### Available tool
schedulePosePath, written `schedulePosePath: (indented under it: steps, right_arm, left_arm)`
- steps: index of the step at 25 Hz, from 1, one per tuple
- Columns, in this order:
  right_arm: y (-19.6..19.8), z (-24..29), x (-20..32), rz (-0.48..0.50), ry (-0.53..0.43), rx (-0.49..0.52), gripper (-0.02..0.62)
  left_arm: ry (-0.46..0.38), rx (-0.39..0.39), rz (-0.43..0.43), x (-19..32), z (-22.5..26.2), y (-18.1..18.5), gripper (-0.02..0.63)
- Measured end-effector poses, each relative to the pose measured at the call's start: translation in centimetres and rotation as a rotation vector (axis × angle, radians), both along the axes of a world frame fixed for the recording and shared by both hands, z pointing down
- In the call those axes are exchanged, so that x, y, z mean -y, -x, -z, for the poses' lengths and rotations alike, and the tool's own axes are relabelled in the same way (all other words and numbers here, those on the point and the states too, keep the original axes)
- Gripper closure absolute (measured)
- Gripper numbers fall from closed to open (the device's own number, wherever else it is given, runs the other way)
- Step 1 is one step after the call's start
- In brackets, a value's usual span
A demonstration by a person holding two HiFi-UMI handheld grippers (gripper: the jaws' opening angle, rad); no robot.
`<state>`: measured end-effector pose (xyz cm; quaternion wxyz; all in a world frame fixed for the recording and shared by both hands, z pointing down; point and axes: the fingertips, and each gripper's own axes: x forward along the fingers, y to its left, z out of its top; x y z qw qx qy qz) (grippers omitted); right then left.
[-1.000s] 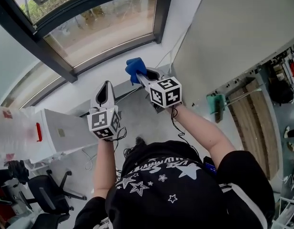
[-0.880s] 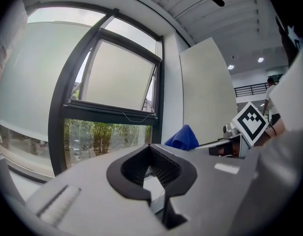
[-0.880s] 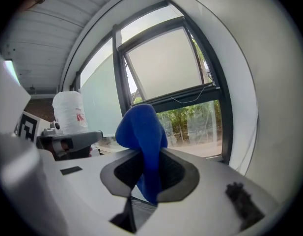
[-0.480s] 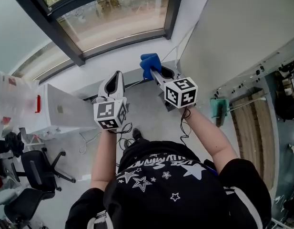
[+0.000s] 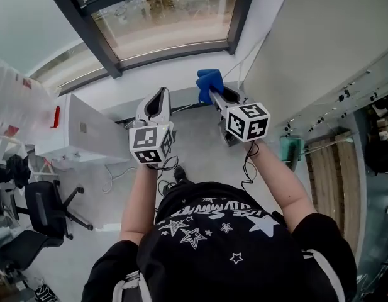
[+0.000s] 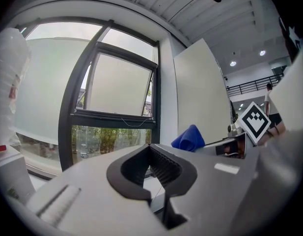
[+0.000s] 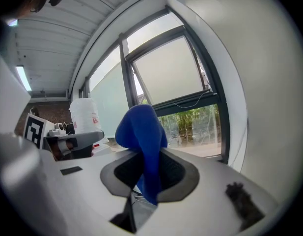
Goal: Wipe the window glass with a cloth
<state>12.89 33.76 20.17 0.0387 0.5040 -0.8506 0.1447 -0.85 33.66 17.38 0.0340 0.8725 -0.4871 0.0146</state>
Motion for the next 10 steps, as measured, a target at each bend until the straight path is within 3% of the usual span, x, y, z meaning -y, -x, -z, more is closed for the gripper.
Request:
schedulePosePath:
  steps: [10]
  right_arm:
    - [-0.18, -0.47, -1.01, -0.007, 0.005, 0.013, 0.518]
  left_arm:
    - [0.012, 0.043, 0.013, -0.39, -0.4, -0.68, 0.597]
